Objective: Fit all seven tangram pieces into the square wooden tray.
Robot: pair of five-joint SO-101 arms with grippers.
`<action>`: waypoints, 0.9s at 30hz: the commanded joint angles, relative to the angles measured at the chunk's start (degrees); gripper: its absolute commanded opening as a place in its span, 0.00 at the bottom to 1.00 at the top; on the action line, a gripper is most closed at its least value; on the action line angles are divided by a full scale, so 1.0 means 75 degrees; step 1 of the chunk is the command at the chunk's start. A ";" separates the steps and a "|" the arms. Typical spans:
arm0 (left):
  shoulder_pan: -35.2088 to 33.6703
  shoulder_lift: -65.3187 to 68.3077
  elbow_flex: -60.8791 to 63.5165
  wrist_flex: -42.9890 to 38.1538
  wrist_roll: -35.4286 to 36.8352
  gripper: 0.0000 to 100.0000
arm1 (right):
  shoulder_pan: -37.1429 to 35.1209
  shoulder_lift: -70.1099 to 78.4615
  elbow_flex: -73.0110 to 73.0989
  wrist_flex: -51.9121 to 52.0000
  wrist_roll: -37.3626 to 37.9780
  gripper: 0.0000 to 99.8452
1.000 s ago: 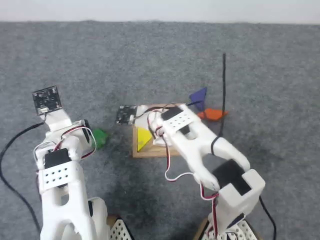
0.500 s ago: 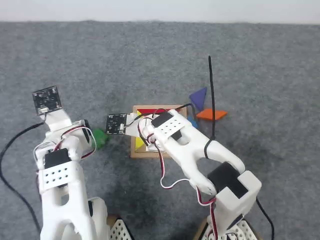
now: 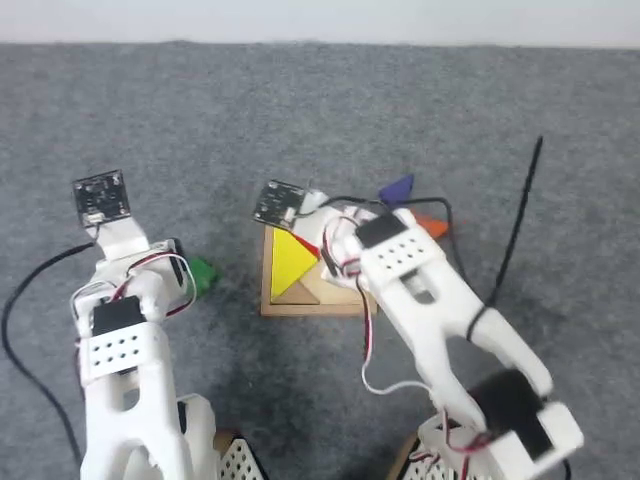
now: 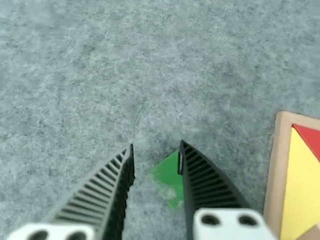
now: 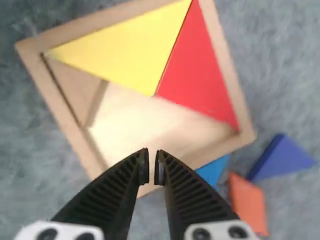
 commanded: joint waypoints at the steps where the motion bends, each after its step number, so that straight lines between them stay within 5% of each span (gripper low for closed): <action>1: 0.0094 -0.0188 -0.0064 -0.0199 -0.0387 0.16 | 0.0158 -0.0979 0.0445 -0.0147 -0.0680 0.04; 8: 0.0281 -0.0164 -0.0064 0.0610 -0.0410 0.24 | 0.0088 -0.1846 0.2110 -0.2104 -0.1020 0.04; 27: 0.0703 0.3833 -0.1928 0.1114 -0.0809 0.24 | 0.0088 -0.2057 0.2145 -0.1999 -0.1067 0.04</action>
